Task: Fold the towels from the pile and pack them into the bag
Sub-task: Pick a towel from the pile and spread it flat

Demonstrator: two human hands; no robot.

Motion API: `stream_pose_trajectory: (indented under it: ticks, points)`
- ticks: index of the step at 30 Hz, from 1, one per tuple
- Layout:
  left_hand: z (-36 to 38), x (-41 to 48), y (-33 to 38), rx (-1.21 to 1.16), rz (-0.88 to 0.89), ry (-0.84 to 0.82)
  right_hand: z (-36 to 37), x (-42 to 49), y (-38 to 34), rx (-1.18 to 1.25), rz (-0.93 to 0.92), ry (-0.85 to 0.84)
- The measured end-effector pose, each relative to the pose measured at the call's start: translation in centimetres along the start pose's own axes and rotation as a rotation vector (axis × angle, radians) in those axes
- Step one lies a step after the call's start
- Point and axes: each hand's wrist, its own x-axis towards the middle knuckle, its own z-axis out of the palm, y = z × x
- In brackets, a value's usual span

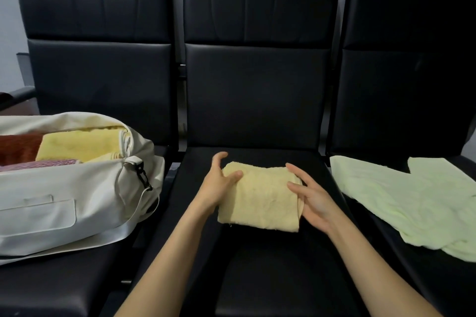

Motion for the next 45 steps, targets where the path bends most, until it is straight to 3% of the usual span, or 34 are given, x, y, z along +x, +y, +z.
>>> stream_pose_trajectory:
  ticks: [2, 7, 13, 17, 22, 25, 29, 33, 35, 39, 45]
  points:
    - [-0.2, 0.0, -0.1, 0.027, 0.048, -0.05, 0.3, -0.3, -0.4, -0.052, -0.021, -0.018]
    - [-1.2, 0.2, -0.2, -0.017, -0.054, -0.273, 0.0, -0.3, -0.9, -0.397, 0.006, -0.101]
    - [-0.8, -0.1, -0.7, 0.475, -0.017, -0.364, 0.8, -0.8, -1.1, -0.981, 0.139, -0.012]
    - [-0.1, -0.3, -1.2, 0.645, -0.002, -0.32, 2.1, -0.9, -0.9, -1.232, 0.063, 0.087]
    - [0.0, -0.4, -1.4, 0.66, 0.135, -0.125, 3.6, -0.4, -0.8, -1.367, -0.033, 0.206]
    - [-0.7, -1.0, -1.0, 0.63, 0.265, 0.038, 4.9, 0.1, -1.2, -1.394, -0.051, 0.255]
    - [-2.7, -1.3, -1.4, 0.615, 0.313, 0.191, 6.9, 0.4, -1.4, -1.383, -0.138, 0.277]
    - [-6.3, -1.7, -2.3, 0.591, 0.41, 0.162, 7.7, 0.6, -0.2, -1.351, -0.354, 0.203]
    - [-8.2, -2.6, -2.0, 0.457, 0.342, 0.095, 7.9, 0.7, 0.4, -1.19, -0.366, 0.125]
    - [-10.7, -4.0, -2.0, 0.11, 0.277, 0.12, 10.3, 0.9, 2.1, -0.67, -0.305, 0.054]
    - [-14.6, -4.2, -2.3, -0.057, 0.214, 0.309, 18.2, 2.9, 3.7, -0.699, -0.334, -0.022]
